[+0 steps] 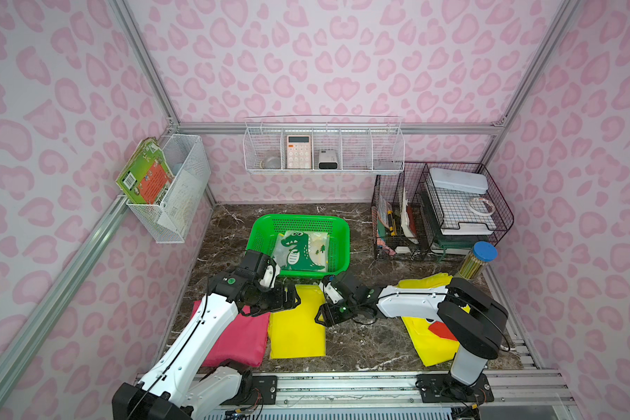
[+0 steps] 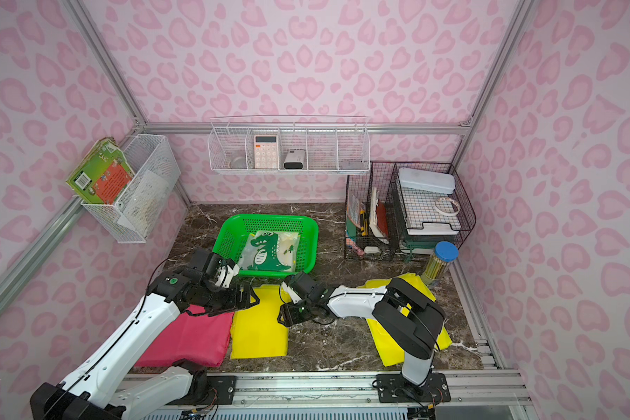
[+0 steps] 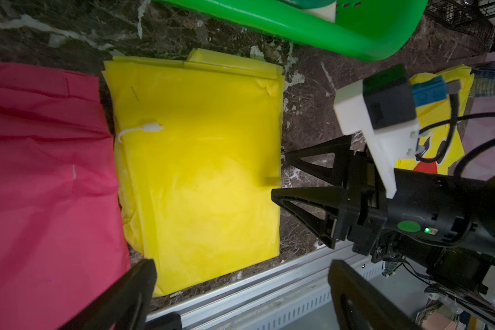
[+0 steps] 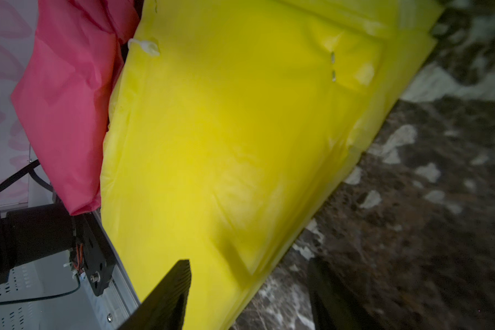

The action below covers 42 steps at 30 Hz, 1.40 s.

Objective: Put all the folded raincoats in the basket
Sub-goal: Move the raincoat to the center of the board.

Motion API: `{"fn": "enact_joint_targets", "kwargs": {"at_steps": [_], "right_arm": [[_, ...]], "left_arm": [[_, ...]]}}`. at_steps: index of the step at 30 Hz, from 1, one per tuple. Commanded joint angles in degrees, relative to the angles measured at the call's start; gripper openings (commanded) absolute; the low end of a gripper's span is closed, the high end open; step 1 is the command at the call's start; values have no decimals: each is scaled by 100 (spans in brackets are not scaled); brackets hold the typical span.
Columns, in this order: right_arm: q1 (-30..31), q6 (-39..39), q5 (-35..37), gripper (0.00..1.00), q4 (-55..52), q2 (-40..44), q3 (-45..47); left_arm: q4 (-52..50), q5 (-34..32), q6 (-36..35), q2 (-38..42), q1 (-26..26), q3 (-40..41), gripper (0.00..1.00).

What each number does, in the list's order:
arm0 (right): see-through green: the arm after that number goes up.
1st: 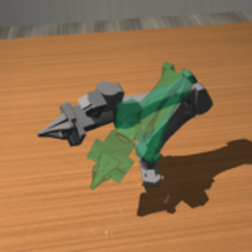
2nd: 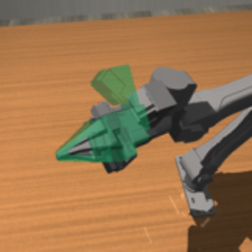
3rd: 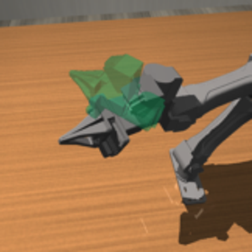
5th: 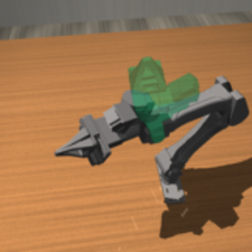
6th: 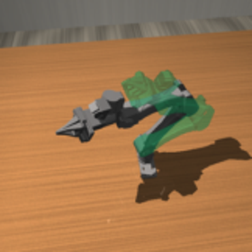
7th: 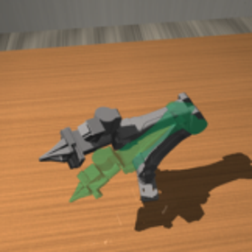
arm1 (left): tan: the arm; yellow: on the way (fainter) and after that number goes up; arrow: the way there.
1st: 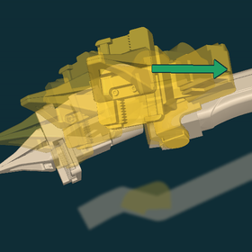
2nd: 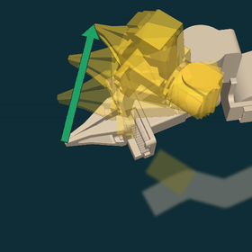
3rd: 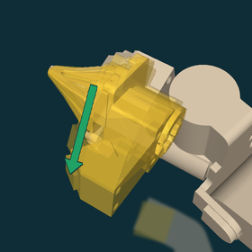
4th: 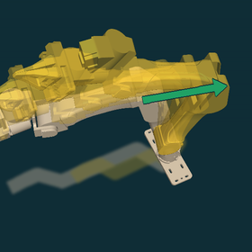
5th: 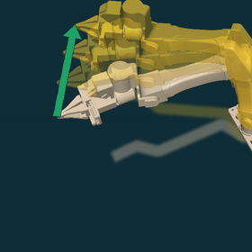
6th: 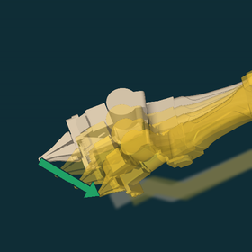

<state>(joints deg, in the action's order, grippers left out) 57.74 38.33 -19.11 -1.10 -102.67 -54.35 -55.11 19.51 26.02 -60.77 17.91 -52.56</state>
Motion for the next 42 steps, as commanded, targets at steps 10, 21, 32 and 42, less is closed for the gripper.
{"fn": "enact_joint_targets", "kwargs": {"at_steps": [10,21,32,42], "right_arm": [[-64,54,-118,38,236,-166,22],[-252,72,-239,0,266,46,332],[-767,-16,-121,0,68,1108,1519],[-1279,-282,-40,0,-334,1851,2134]], "left_arm": [[114,-2,35,-59,37,167,98],[167,87,43,-153,85,256,99],[361,62,255,-588,691,301,99],[1317,201,640,-1153,1317,689,98]]}}
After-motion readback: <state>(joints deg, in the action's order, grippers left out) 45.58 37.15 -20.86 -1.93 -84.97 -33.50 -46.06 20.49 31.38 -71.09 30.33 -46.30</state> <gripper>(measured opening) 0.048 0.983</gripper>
